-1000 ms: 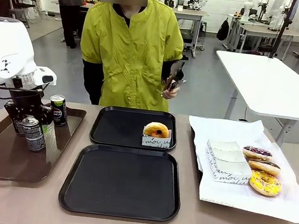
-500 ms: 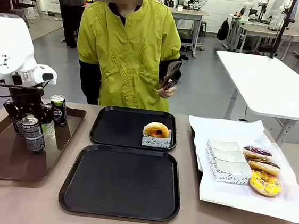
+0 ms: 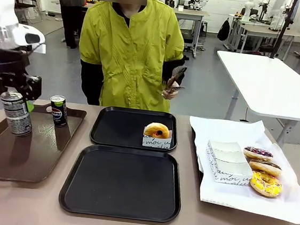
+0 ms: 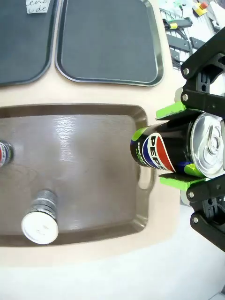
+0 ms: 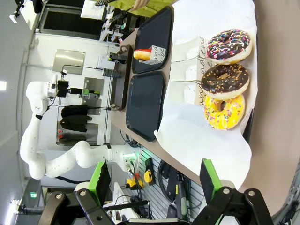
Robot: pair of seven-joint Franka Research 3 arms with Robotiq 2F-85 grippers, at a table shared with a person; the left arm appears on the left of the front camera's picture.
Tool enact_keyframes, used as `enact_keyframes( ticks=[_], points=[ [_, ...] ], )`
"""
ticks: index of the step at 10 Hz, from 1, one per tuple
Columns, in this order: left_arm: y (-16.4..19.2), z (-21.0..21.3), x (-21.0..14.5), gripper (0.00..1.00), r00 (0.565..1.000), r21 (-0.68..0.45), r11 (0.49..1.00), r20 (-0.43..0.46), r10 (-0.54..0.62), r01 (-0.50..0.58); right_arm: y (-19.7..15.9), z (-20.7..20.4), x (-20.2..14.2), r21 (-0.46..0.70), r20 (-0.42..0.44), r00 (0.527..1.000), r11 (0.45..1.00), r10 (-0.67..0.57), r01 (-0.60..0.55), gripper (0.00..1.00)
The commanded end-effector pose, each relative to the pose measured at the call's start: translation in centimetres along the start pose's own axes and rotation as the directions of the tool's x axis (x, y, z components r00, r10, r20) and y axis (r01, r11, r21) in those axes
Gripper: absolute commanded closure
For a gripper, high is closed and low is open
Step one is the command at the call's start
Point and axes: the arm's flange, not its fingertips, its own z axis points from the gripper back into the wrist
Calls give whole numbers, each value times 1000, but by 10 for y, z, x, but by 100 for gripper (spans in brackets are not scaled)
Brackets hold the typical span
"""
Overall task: Set up donuts and drinks on trays.
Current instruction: Pick up one Pepsi coke and place it on the Flat Tray.
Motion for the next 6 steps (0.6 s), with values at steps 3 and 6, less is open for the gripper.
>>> enact_keyframes(
  ticks=[3,6],
  points=[
    [-3,-9,5,97,1000,-5,1000,21,-22,22,1,-1,-1,16,15,1000,1000,3,-4,0],
    [-3,-9,5,97,1000,-5,1000,21,-22,22,1,-1,-1,16,15,1000,1000,3,-4,0]
  ],
)
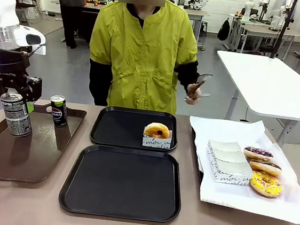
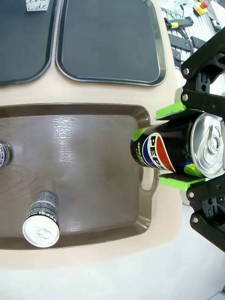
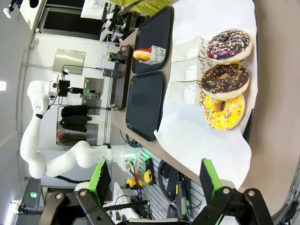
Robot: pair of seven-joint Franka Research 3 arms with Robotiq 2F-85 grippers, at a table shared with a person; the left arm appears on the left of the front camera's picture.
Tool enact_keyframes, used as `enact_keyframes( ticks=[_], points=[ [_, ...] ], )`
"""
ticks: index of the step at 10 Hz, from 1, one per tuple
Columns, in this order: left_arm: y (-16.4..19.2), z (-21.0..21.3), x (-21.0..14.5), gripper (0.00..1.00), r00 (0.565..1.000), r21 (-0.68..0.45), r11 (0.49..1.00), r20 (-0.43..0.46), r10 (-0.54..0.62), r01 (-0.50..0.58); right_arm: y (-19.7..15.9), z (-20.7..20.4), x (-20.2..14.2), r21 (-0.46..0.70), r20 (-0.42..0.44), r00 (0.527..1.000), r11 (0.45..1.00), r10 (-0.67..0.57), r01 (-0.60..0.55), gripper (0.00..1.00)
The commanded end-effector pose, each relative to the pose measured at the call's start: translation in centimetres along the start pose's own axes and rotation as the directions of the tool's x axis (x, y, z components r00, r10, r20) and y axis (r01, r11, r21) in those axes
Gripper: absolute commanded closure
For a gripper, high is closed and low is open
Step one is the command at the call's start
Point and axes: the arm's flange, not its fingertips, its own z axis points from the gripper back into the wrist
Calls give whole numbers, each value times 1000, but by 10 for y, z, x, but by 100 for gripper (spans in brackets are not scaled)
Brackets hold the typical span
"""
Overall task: Set up donuts and drinks on trays.
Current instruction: Pick up one Pepsi coke and place it on the Flat Tray.
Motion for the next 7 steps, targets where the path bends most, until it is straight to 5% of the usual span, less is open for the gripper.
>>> enact_keyframes(
  ticks=[1,7],
  points=[
    [0,0,0,43,1000,0,1000,-1,0,0,1,-1,-1,16,15,1000,1000,3,-4,0],
    [-154,-5,94,43,976,84,975,61,-211,206,1,-1,-1,16,15,1000,1000,3,-4,0]
  ],
)
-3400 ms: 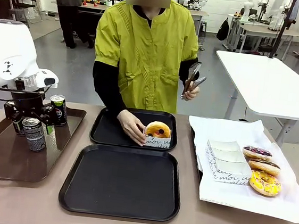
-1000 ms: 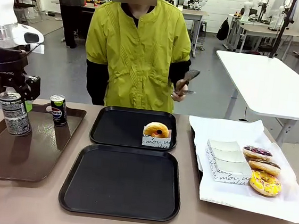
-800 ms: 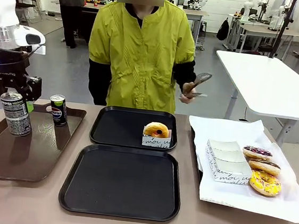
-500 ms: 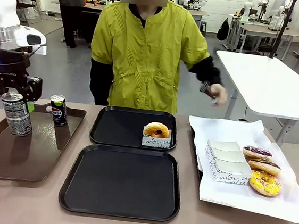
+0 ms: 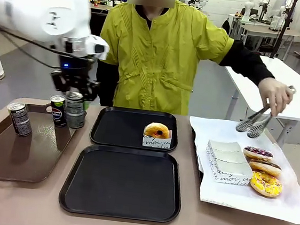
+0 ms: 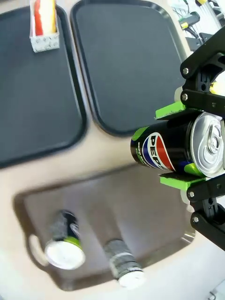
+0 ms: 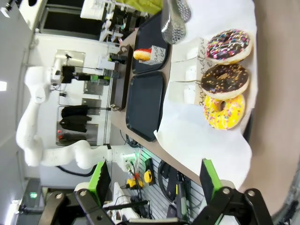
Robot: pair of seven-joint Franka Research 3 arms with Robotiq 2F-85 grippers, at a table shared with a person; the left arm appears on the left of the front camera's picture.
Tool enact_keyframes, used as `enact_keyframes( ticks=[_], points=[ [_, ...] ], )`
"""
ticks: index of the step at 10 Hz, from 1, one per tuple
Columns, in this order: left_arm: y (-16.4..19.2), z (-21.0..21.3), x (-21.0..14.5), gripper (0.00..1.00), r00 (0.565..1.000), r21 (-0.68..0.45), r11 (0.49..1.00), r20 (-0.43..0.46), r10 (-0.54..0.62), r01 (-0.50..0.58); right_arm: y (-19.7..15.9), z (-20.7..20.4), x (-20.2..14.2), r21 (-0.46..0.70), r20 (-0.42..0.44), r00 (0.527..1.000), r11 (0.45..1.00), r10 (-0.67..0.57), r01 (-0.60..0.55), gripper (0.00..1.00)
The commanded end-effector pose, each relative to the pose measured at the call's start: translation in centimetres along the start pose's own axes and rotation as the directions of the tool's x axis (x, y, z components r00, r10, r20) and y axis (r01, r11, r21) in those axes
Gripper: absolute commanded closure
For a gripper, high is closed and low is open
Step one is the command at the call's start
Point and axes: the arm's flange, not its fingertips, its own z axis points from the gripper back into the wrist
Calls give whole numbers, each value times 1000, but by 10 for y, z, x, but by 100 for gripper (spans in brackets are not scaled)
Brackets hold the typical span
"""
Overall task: Set up donuts and drinks on trays.
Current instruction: Pick up one Pepsi coke and place it on the Flat Tray.
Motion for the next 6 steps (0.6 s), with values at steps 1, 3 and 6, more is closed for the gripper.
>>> enact_keyframes(
  ticks=[1,3,6],
  points=[
    [-27,5,41,43,999,39,999,15,-38,37,1,-2,0,17,13,1000,1000,4,-4,0],
    [-60,-3,62,43,995,21,996,56,-87,86,1,-2,0,17,13,1000,1000,4,-4,0],
    [-73,-9,90,43,994,-23,995,53,-93,94,1,-2,0,17,13,1000,1000,4,-4,0]
  ],
)
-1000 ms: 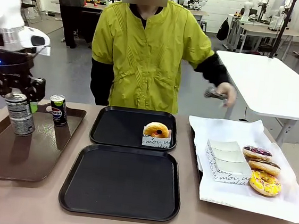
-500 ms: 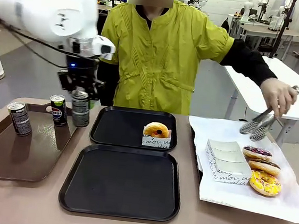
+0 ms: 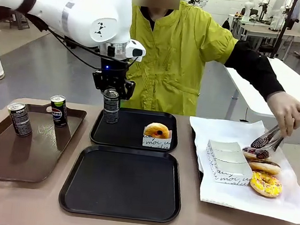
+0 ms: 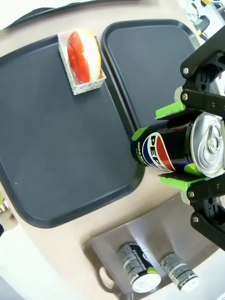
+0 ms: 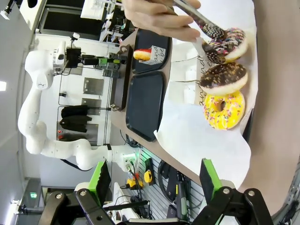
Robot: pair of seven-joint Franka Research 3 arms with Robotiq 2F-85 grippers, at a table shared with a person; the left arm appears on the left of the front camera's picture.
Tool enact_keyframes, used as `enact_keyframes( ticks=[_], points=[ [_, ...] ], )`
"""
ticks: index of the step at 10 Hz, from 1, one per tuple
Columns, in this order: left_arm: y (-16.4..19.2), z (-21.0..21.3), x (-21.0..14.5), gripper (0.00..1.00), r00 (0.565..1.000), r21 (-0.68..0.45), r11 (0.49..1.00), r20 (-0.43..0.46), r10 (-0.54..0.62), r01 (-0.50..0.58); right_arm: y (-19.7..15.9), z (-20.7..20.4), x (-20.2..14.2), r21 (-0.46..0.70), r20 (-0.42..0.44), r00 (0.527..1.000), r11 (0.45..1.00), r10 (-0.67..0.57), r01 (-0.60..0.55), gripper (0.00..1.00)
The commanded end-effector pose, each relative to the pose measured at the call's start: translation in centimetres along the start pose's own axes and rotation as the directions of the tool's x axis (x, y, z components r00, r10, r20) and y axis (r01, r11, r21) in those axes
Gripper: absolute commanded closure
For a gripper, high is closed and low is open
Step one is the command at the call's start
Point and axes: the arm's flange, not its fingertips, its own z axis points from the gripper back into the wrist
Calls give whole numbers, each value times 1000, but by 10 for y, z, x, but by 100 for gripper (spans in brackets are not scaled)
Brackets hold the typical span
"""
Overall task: Set up donuts and drinks on trays.
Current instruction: Pick up one Pepsi coke and place it on the Flat Tray.
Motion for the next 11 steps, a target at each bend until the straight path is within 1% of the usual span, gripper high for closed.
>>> enact_keyframes(
  ticks=[1,4,5,6,7,9,11],
  points=[
    [2,2,-9,43,1000,10,1000,-3,0,0,1,-2,0,17,13,1000,1000,4,-4,0],
    [2,2,-9,43,1000,10,1000,-3,0,0,1,-2,0,17,13,1000,1000,4,-4,0],
    [-1,-3,0,43,1000,0,1000,-7,-1,1,1,-2,0,17,13,1000,1000,4,-4,0],
    [12,-11,15,43,998,7,999,43,-40,40,1,-2,0,17,13,1000,1000,4,-4,0],
    [17,-19,24,43,995,26,997,71,-70,68,1,-2,0,17,13,1000,1000,4,-4,0],
    [22,-37,22,43,990,14,998,123,-70,68,1,-2,0,17,13,1000,1000,4,-4,0],
    [27,-53,34,43,991,3,996,95,-89,89,1,-2,0,17,13,1000,1000,4,-4,0]
  ],
)
